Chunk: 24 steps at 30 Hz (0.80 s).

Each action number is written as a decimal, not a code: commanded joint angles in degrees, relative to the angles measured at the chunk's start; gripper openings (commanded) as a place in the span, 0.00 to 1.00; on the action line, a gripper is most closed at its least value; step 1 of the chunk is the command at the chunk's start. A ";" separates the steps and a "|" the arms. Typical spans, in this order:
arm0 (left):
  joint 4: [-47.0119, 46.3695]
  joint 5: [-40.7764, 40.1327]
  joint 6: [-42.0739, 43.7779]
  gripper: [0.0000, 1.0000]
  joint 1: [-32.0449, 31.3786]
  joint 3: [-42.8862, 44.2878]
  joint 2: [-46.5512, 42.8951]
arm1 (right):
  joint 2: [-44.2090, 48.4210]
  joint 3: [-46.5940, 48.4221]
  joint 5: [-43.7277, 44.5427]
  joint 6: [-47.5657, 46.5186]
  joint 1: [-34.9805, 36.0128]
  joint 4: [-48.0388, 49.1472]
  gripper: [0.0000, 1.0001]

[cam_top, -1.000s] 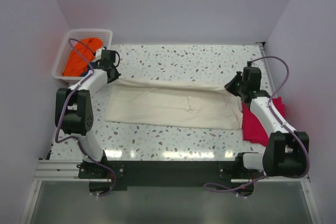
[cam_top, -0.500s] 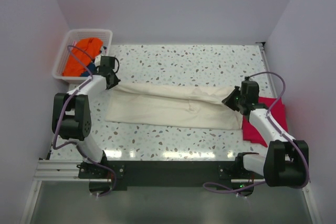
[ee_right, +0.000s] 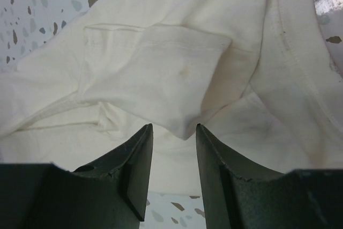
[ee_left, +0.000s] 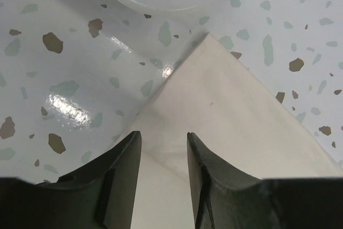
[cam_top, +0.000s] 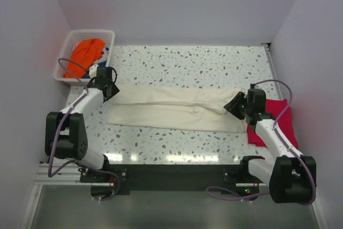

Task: Fold and stack the t-shirts
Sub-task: Fold the tshirt

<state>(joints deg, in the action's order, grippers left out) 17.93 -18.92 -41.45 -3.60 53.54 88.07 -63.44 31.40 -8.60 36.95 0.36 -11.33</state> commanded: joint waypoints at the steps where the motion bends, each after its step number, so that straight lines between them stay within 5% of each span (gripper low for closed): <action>1: -1.93 0.27 -1.00 0.45 0.78 -0.37 -5.01 | 4.54 0.85 -0.45 -1.26 -0.27 -2.28 0.42; 7: -3.36 4.76 1.46 0.39 -1.84 3.75 -2.57 | 0.96 6.03 0.68 -2.84 0.34 -1.23 0.44; 19: -10.11 17.59 3.74 0.36 -11.43 9.74 9.92 | -21.36 24.22 8.77 -7.07 3.85 -5.61 0.46; 24: -12.91 22.08 5.06 0.38 -14.85 11.06 14.58 | -21.20 21.34 12.90 -7.33 5.96 -5.46 0.52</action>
<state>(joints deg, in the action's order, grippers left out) 10.02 -1.41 -38.70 -16.19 62.19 101.12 -85.95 53.30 0.51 30.85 5.34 -15.44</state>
